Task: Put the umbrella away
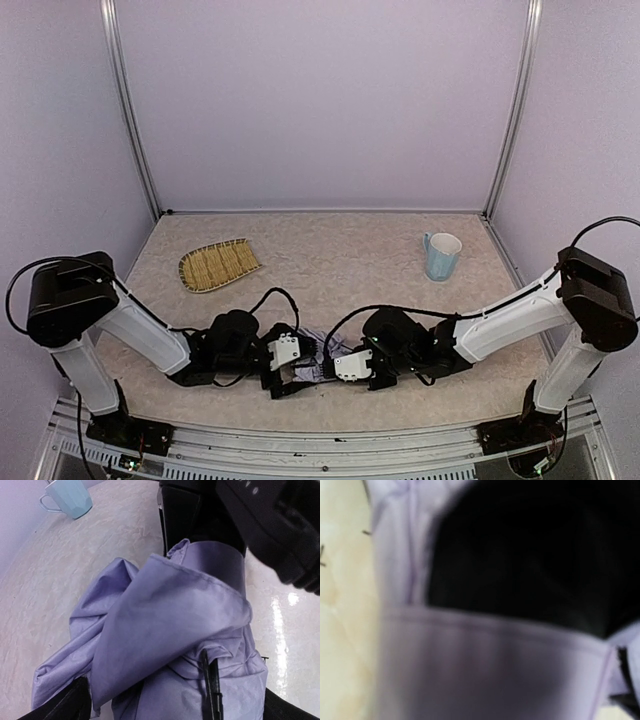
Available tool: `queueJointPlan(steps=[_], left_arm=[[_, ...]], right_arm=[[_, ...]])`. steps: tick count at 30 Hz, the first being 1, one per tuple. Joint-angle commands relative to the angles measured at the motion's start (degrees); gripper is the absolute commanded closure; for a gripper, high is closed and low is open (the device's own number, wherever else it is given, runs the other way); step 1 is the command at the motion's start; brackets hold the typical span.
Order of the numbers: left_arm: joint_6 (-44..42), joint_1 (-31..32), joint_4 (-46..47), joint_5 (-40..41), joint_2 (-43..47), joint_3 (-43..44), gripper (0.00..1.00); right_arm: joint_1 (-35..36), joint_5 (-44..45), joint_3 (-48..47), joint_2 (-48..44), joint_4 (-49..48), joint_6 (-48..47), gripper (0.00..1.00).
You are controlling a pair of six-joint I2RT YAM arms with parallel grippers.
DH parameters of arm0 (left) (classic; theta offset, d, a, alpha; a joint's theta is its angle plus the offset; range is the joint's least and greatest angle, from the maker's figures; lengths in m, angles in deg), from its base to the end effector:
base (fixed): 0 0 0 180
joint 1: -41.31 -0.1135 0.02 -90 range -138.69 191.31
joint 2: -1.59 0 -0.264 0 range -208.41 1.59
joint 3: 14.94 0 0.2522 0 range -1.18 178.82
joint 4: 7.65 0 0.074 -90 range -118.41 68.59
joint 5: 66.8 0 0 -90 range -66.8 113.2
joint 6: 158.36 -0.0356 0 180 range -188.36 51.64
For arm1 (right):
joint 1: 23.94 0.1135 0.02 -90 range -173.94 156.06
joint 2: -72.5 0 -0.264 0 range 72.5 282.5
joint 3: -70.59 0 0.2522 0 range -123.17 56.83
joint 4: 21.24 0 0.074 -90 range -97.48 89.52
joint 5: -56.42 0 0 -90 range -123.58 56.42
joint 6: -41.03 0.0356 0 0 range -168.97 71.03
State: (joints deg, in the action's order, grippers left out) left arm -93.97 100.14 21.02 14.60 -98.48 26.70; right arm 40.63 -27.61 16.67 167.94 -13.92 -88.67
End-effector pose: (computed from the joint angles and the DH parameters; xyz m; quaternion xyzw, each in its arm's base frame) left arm 0.1471 -0.2535 0.1044 0.6075 0.6135 -0.2052 0.4610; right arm 0.1347 0.2746 0.1268 -0.7268 0.5883 0.0280 0.3533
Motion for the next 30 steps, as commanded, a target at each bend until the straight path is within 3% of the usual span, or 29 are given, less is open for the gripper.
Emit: queueJointPlan(steps=[1,6,9,14,18,22,25,30], left_arm=[[-2.83,0.41,3.83,0.12,7.76,-2.36,0.01],[-3.01,0.22,0.85,-4.93,16.01,-4.39,0.01],[-3.16,-2.19,0.62,-5.71,11.38,-2.91,0.01],[-2.12,-5.51,-4.44,-13.79,2.0,2.71,0.01],[-1.65,-5.53,-8.25,-12.96,-2.58,7.21,0.01],[-2.94,-4.87,-9.52,-14.58,-5.51,8.9,0.01],[-3.34,-4.5,-14.06,-14.68,-7.63,9.77,0.08],[-3.07,-4.97,-16.18,-12.94,-5.88,7.58,0.12]], right_arm=[[-0.5,-1.62,2.34,1.06,9.64,0.45,1.0],[-0.5,-1.84,2.27,1.34,9.76,0.29,1.0],[-0.5,-1.64,2.13,1.83,9.79,0.17,1.0],[-0.5,-1.59,1.88,1.6,10.02,0.15,1.0],[-0.5,-1.4,1.55,2.0,9.79,0.09,1.0],[-0.54,-1.84,0.59,2.3,9.12,0.53,1.0],[-0.95,-1.7,-0.66,2.38,8.33,1.79,1.0],[-2.43,-1.8,-1.3,2.2,7.97,4.88,1.0]])
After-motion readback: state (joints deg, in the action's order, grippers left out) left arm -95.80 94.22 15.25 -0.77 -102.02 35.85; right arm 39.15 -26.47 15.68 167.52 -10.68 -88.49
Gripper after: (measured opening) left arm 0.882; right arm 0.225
